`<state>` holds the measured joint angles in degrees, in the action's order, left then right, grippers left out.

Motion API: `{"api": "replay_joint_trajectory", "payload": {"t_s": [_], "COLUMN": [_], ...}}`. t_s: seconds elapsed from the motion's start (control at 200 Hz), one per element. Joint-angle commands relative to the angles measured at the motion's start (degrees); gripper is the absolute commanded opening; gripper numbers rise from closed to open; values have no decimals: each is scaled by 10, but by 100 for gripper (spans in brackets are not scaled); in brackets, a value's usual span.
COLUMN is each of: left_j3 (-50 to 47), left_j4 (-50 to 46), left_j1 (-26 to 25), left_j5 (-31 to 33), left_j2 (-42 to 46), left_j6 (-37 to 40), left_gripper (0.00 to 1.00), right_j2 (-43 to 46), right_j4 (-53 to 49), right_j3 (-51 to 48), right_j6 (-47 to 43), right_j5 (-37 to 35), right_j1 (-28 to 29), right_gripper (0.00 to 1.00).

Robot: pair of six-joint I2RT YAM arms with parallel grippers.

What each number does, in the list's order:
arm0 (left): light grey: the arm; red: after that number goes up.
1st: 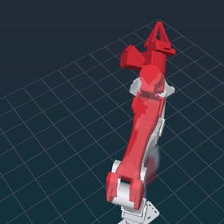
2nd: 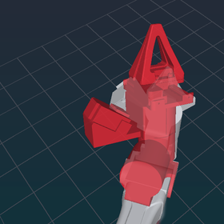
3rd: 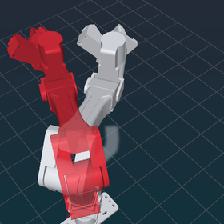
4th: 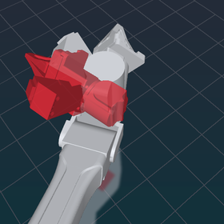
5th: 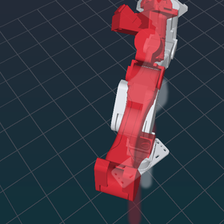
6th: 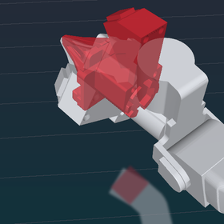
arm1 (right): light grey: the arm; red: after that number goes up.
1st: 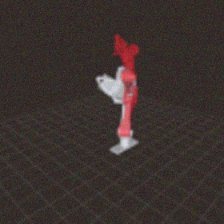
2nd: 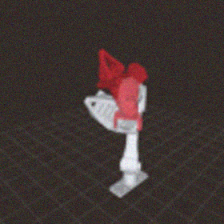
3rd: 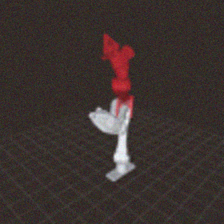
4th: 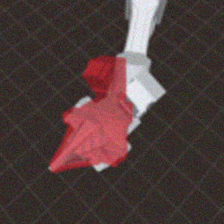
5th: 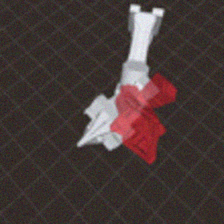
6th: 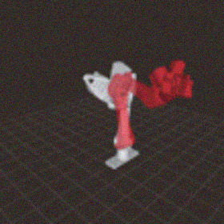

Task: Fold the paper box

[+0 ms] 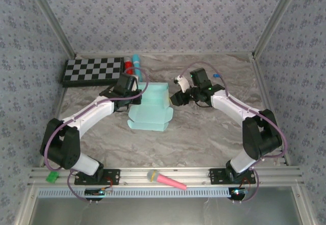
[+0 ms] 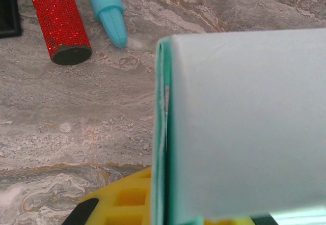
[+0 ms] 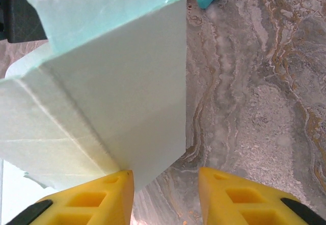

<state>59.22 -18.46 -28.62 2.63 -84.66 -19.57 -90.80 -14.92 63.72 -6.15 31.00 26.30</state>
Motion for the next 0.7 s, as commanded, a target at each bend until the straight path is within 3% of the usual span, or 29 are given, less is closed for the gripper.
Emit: {"api": "replay_joint_trajectory", "payload": {"t_s": [0.0,0.375,0.695], "left_j3": [20,20,15], "left_j4": [-3,-6,2], "left_j1": [1,1,2], "left_j5": [6,6,-11], "left_j2": [-2,0,5], "left_j6": [-5,-1,0], "left_gripper": [0,0,0], "right_j2": [7,5,-15], "right_j4": [-17,-34,-14], "right_j3": [17,34,41], "right_j6": [-19,-45,-27], "right_j5": [4,30,11], "right_j1": [5,14,18], "right_gripper": [41,44,48]}}
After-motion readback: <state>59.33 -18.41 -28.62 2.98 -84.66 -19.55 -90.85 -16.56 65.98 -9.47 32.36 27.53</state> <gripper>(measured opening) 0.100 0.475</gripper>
